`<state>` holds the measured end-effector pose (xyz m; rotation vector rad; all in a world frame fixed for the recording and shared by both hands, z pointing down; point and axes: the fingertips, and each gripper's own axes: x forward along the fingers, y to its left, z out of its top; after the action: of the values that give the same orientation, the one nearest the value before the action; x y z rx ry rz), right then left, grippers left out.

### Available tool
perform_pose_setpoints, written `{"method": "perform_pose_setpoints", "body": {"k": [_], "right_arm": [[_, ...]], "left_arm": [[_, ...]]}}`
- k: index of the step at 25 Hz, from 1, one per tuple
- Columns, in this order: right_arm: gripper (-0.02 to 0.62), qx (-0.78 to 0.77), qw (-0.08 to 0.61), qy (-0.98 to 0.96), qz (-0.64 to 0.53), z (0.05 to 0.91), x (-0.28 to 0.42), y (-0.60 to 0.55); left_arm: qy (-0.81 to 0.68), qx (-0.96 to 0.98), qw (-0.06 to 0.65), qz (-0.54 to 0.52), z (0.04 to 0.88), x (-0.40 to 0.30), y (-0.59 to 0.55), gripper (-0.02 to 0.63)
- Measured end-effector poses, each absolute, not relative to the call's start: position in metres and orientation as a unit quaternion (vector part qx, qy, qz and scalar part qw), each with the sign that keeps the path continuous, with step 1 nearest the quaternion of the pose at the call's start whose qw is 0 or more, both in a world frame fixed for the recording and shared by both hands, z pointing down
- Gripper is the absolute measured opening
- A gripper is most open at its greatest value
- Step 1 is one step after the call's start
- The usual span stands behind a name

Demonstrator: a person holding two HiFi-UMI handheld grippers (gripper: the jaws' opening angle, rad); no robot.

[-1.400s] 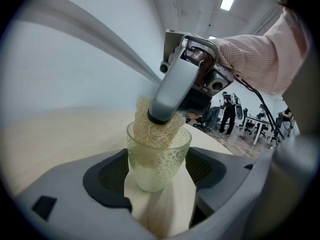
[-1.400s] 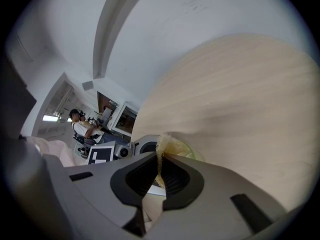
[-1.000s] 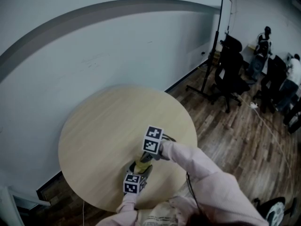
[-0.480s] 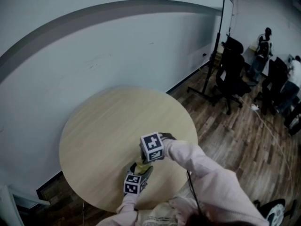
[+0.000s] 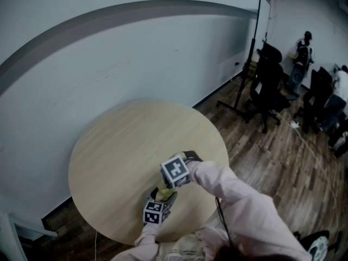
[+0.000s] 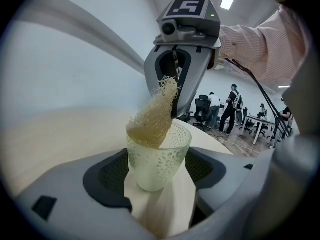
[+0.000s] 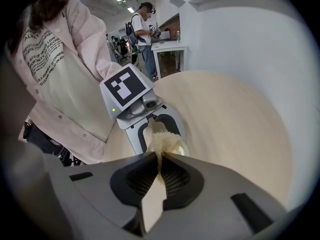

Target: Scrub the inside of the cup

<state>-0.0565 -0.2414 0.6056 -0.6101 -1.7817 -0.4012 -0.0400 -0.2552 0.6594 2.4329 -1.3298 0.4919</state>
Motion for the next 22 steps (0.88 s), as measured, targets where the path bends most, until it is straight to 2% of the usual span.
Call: {"method": "perform_pose_setpoints", "body": {"k": [4,8,22], "right_arm": [[0.028,-0.253,0.594,-0.738,-0.196,0.611,-0.049,-0.249],[0.028,-0.254,0.618,-0.727,-0.156,0.622,-0.034,-0.243],[0.028,-0.209,0.619,-0.753,-0.083,0.628,-0.045,-0.250]], "left_arm": [[-0.464,0.853,0.162,0.175,0.659,-0.037,-0.256,0.348],[-0.461,0.854,0.165,0.178,0.657,-0.037,-0.253,0.348],[-0.461,0.854,0.161,0.180,0.658,-0.036,-0.256,0.347]]}}
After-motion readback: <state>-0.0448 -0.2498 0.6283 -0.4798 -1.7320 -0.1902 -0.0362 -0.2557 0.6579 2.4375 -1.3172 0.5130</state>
